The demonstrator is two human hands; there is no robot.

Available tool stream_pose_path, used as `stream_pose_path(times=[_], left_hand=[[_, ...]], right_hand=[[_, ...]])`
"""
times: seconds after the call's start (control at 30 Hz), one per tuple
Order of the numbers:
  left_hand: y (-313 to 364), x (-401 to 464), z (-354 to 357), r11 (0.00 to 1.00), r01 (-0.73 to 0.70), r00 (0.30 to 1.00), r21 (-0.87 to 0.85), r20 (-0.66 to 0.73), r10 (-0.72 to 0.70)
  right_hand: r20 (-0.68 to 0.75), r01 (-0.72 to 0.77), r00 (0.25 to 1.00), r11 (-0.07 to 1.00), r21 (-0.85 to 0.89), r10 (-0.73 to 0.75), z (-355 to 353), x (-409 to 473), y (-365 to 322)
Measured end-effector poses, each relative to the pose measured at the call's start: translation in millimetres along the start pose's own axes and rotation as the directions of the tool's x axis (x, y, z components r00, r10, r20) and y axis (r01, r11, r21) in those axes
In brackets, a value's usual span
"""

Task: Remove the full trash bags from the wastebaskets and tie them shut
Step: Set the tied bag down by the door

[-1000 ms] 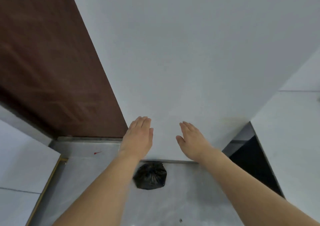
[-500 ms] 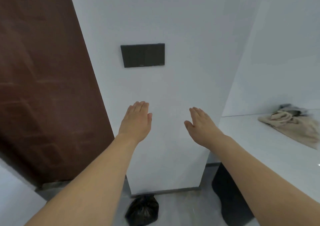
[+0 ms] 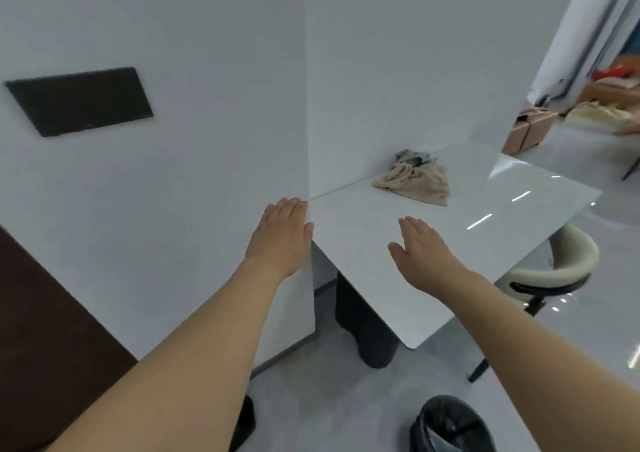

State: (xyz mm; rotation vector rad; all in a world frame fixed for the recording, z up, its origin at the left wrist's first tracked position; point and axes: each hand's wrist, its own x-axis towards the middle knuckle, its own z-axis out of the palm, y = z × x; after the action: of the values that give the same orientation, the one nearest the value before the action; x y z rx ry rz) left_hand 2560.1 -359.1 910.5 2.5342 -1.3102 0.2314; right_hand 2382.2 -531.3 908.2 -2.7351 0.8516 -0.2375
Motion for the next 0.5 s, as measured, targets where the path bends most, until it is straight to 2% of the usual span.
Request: stream_pose_path(times=[0.23,0.37,0.5], left_hand=[[166.7,19.6,67.0,0.985,-0.148,0.985,-0.092,0.074,0.155],[249.7,15.0,111.9,0.970,-0.203,0.969,-0.133,0.112,0.219],[314.2,1.0,158.9,0.944,-0.293,0.928,-0.154,0.191,0.319]], right_hand=[[-0.003,-0.184,0.983,0.983,-0.022,0.184,-35.4,-75.1,159.8],[-0.026,-0.231,0.973,0.973,0.019,0.231,-37.7,-112.4,235.6],[0.054,-0.343,0.939,0.937,0.057,0.341,-15.7,-144.7,300.6]])
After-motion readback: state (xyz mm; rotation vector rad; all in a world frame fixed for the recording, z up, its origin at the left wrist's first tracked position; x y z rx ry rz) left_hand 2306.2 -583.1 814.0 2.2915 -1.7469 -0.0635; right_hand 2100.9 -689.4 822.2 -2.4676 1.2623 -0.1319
